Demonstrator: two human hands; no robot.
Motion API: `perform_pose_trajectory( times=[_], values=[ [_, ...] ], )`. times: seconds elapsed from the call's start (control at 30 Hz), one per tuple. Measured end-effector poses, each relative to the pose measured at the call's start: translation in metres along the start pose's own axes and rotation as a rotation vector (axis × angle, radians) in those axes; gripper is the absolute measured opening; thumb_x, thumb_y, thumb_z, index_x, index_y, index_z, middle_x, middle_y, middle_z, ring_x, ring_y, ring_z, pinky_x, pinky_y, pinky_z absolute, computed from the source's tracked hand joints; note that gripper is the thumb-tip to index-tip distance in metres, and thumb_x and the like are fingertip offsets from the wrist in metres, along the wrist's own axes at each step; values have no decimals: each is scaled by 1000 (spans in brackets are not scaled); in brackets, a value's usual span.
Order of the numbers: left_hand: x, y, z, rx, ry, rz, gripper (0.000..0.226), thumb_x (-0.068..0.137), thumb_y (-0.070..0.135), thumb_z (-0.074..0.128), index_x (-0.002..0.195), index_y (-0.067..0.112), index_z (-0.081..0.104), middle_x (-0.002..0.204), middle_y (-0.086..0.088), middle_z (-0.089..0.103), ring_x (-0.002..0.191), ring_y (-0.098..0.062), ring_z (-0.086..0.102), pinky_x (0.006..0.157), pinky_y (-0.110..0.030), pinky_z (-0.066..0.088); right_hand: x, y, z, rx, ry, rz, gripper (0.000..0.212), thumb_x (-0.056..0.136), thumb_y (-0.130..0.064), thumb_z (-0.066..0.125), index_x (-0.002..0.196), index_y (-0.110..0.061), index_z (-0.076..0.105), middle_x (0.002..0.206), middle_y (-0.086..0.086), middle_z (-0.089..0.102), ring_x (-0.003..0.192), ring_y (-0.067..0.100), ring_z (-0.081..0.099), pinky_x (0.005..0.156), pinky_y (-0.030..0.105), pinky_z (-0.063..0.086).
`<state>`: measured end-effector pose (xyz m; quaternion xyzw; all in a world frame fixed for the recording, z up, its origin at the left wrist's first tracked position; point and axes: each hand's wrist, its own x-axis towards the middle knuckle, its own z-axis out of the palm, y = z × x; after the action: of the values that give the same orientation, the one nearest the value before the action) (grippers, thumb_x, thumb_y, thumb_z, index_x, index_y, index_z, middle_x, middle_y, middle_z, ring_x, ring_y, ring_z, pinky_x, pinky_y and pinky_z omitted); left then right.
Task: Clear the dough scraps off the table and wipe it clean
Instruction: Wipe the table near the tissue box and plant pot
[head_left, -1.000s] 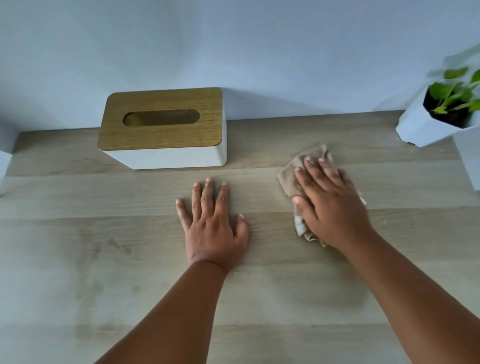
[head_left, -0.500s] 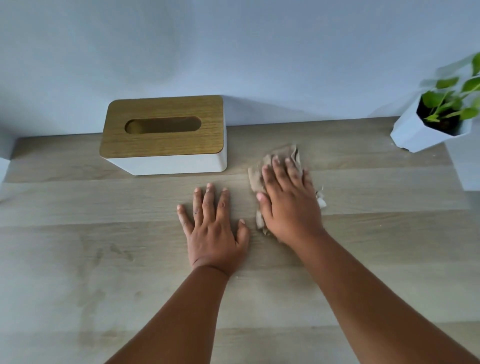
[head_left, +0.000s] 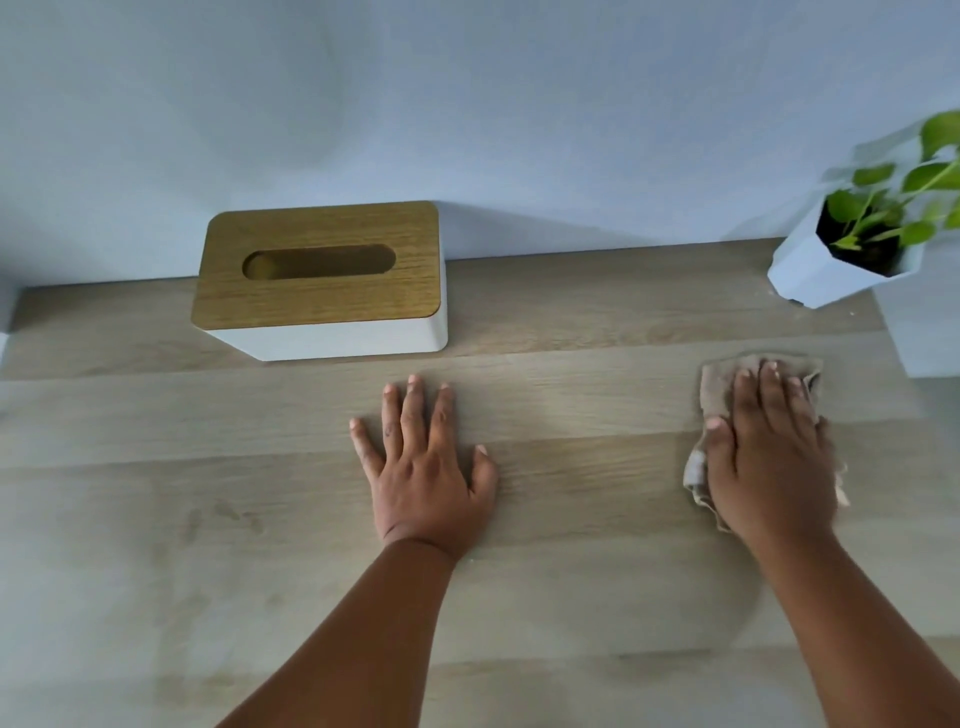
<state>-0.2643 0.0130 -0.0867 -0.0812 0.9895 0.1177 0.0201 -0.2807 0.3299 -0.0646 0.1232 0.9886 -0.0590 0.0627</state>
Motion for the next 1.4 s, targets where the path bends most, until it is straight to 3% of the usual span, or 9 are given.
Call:
perform_pose_trajectory(
  times=[0.17,0.37,0.5,0.63,0.83,1.1,1.23,1.4],
  values=[
    [0,0,1,-5,8,-3,77,88,56,43,159,27,30,172,-2,15,160,-24,-4,125,-64,0,42,-54,6,24,-2,58,72,98,-47,22,162,-13,24,171,16,14,158,35,10,124,60,17],
    [-1,1,0,-15,24,-6,77,86,54,43,157,26,32,171,-3,18,160,-24,1,125,-63,0,41,-125,16,-9,-26,-229,73,98,-60,27,162,-25,22,172,12,11,158,37,7,124,63,12],
    [-1,2,-3,-28,11,-10,77,86,53,44,157,26,32,171,-3,17,160,-23,0,125,-62,-2,-5,-114,23,-18,5,-432,70,99,-59,34,159,-24,34,170,8,23,158,33,15,123,61,19],
    [-3,2,-4,-43,6,-11,76,87,52,43,157,26,33,171,-3,17,160,-22,0,125,-61,-3,-47,-60,28,-62,21,-521,65,103,-52,34,160,-20,34,170,5,24,158,28,16,123,55,23],
    [-2,2,-5,-46,7,-8,76,88,53,43,158,26,32,171,-3,16,160,-22,-1,125,-62,-3,-51,23,13,-24,7,-261,68,100,-51,33,159,-18,38,170,5,24,158,28,21,124,54,22],
    [-1,0,0,-16,21,-1,76,88,54,42,158,27,30,171,-3,16,160,-23,-2,125,-63,-1,8,-32,10,11,17,83,69,101,-47,24,162,-16,22,171,16,14,157,37,12,124,62,17],
    [-1,-1,2,-18,28,2,76,88,54,43,158,26,31,171,-3,17,160,-24,0,125,-63,-1,55,-82,9,28,8,60,66,102,-45,30,162,-18,22,171,18,10,157,41,9,123,64,14],
    [-1,-1,3,-13,21,1,77,88,54,41,159,26,30,171,-3,16,160,-24,-1,125,-63,-1,93,-157,10,28,-1,-115,64,99,-45,35,159,-21,31,170,17,17,156,42,13,122,64,16]
  ],
)
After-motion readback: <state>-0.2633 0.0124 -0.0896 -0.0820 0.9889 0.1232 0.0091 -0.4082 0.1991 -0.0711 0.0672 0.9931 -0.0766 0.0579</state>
